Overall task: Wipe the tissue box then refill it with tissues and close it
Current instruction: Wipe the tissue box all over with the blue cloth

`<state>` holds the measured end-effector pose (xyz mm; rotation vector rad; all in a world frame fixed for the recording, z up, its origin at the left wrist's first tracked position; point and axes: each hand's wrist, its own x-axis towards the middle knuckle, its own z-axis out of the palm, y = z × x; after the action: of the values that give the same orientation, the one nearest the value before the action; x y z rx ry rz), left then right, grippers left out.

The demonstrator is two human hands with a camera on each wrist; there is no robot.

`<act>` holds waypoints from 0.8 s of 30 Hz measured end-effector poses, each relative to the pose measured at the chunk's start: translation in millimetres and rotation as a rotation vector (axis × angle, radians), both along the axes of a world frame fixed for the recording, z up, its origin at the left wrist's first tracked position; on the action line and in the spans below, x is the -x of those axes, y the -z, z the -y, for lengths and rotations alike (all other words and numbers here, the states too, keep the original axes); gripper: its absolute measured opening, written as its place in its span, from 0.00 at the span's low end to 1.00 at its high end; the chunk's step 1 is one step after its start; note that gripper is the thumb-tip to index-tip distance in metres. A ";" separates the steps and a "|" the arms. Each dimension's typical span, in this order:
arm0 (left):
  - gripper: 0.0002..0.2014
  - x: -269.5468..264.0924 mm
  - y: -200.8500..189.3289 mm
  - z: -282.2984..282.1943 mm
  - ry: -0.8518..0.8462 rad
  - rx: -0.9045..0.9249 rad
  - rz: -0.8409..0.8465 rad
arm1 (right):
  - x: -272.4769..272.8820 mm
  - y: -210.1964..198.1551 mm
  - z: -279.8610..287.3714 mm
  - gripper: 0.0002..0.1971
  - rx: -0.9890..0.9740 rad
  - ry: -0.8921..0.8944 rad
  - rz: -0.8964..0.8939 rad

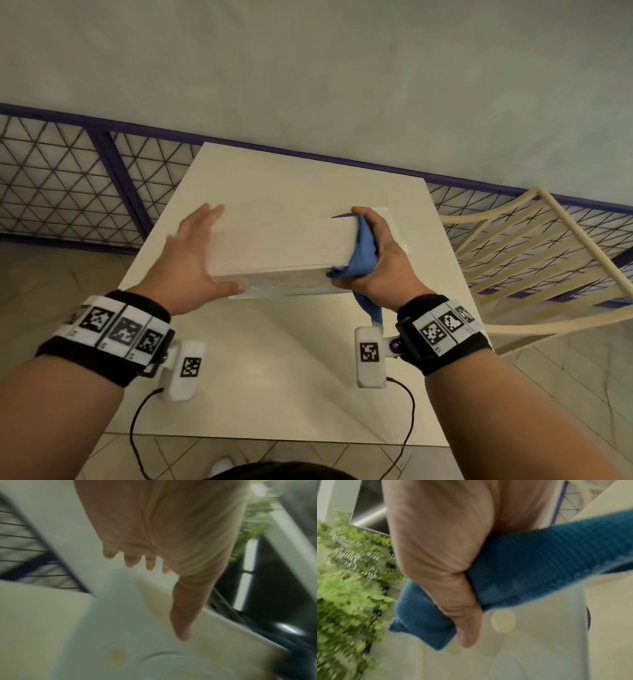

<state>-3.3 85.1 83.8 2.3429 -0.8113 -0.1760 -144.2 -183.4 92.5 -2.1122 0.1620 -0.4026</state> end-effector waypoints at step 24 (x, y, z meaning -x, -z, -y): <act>0.30 27.0 -27.7 55.9 0.009 -0.292 0.331 | -15.1 18.4 -62.2 0.34 0.990 -0.026 0.097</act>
<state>-30.3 29.2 111.5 2.6869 -1.0103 0.1009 -129.2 -121.2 74.1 -3.0452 -0.1638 -0.6562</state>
